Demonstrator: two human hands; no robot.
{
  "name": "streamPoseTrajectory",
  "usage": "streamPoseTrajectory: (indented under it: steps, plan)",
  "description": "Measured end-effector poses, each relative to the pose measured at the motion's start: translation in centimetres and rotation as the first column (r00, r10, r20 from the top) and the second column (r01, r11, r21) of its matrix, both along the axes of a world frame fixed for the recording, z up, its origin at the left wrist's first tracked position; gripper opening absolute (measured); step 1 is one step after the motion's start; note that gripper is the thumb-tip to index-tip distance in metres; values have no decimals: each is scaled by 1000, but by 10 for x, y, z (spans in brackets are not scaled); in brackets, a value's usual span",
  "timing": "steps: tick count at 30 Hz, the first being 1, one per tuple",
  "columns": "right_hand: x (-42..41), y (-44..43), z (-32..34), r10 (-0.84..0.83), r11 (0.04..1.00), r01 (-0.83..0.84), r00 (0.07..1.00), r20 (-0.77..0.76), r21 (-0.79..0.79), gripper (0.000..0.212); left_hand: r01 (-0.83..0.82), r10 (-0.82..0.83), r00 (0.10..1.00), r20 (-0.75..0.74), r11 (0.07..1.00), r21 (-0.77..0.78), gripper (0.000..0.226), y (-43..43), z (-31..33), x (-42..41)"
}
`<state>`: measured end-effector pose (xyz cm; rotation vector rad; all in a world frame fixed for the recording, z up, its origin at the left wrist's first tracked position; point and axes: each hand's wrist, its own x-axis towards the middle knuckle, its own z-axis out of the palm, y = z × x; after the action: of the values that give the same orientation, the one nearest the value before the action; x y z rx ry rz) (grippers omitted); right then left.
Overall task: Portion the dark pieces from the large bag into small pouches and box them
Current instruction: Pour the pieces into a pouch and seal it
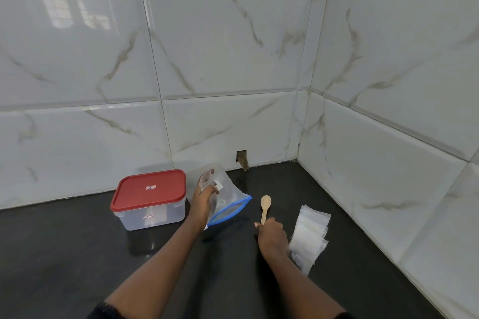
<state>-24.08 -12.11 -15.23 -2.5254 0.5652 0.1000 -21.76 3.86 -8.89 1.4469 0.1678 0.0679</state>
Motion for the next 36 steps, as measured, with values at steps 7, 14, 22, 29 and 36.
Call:
streamPoseTrajectory:
  steps: [7,14,22,29,36]
  plan:
    - [0,5,52,69,930,-191,930,361,313,32,127,-183,974,-137,931,-342,48,-16,12,-21]
    - [-7,6,84,46,576,-369,905,422,729,14,353,-374,927,22,854,-383,44,-35,17,-42]
    - [-20,-7,75,-223,577,-154,915,336,802,20,75,-80,997,-21,983,-167,24,-44,-13,-45]
    - [-33,-14,66,-303,562,-67,911,281,825,25,-71,73,997,14,993,-95,8,-59,-11,-51]
    - [-40,-25,70,-324,632,-46,891,317,773,34,-86,83,993,83,996,33,10,-70,-11,-50]
